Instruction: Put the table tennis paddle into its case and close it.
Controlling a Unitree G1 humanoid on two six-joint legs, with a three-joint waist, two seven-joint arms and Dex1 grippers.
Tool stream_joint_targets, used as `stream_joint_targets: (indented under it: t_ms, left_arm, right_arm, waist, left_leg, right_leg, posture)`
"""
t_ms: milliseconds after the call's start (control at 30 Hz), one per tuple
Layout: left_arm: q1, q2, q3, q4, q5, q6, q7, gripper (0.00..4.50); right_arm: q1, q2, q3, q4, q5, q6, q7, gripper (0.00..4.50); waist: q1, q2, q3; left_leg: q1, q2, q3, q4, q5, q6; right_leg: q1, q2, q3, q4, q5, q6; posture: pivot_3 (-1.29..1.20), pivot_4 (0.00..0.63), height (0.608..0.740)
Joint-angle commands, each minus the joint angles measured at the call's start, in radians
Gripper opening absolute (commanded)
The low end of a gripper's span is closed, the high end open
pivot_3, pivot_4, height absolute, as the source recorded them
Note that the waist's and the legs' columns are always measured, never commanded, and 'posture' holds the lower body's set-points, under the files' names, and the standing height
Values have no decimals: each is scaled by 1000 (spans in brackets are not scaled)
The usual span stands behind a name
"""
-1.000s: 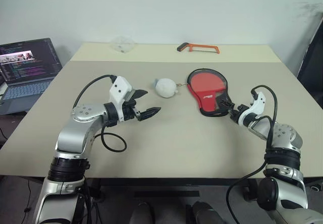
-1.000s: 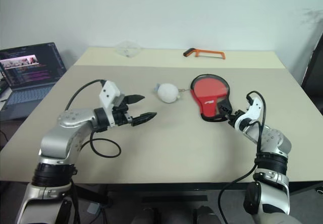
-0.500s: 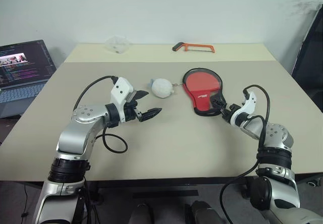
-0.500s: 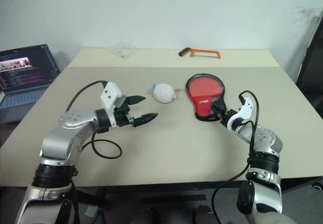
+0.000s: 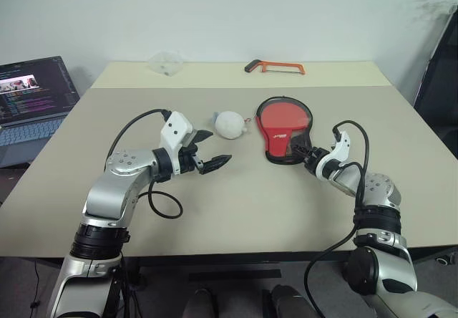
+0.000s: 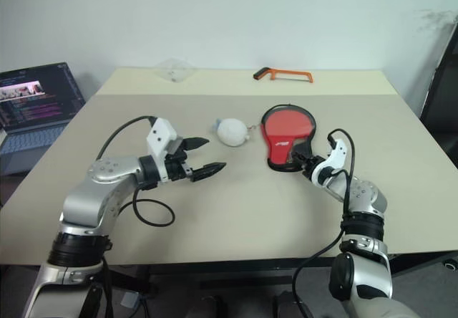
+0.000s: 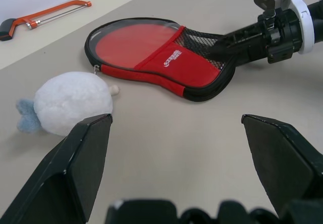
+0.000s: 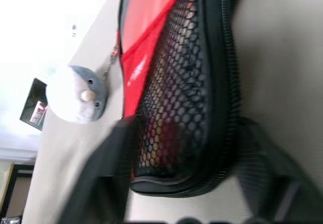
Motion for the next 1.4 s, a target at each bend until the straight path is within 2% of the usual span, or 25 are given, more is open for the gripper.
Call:
stream_joint_targets:
  t_ms: [33,167,367,500,700,933,1133,1400]
  left_arm:
    - [-17,8,9,-14,-2,-26,5,4500]
    - [-18,7,7,-9,1,-30,10,4500]
    - [-17,6,3,-3,6,-41,12,4500]
    - [-15,8,0,-2,8,-43,8,4500]
    - [-20,26,3,10,9,-46,-10,4500]
    - [-22,49,-2,26,11,-53,-44,4500]
    - [-35,56,-12,49,16,-62,-65,4500]
    - [-42,57,-22,53,16,-63,-77,4500]
  right_arm:
    - [-31,-9,10,-3,0,-22,1,1437]
    - [-29,-12,19,4,-9,-25,-5,37]
    - [-17,-16,37,-23,0,19,-2,13]
    - [40,-37,80,-125,27,151,12,13]
    - [210,-67,146,-429,117,408,28,13]
    - [408,-58,139,-737,231,651,28,13]
    - [598,-139,233,-921,360,677,67,13]
    - [690,-207,282,-1004,451,677,99,13]
  waist:
    - [0,0,0]
    - [0,0,0]
    - [1,0,0]
    - [2,0,0]
    - [5,0,0]
    - [4,-1,0]
    - [5,-2,-1]
    - [4,-5,-4]
  left_leg:
    - [0,0,0,0,0,0]
    - [0,0,0,0,0,0]
    - [0,0,0,0,0,0]
    - [0,0,0,-1,0,0]
    - [-1,0,-1,-7,0,0]
    - [-1,1,-1,-13,0,0]
    - [-1,1,-1,-15,0,0]
    - [-1,1,-1,-15,0,0]
  right_leg:
    - [0,0,0,0,0,0]
    - [0,0,0,0,0,0]
    - [0,0,0,0,0,0]
    - [0,0,0,-1,0,0]
    - [0,0,-1,-5,-1,-1]
    - [0,0,-2,-11,-1,-2]
    - [1,0,-2,-15,-1,-1]
    - [1,0,-3,-15,-1,-1]
  posture:
    - [0,150,740]
    - [0,150,740]
    - [0,150,740]
    - [0,150,740]
    - [0,150,740]
    - [0,150,740]
    - [0,150,740]
    - [0,150,740]
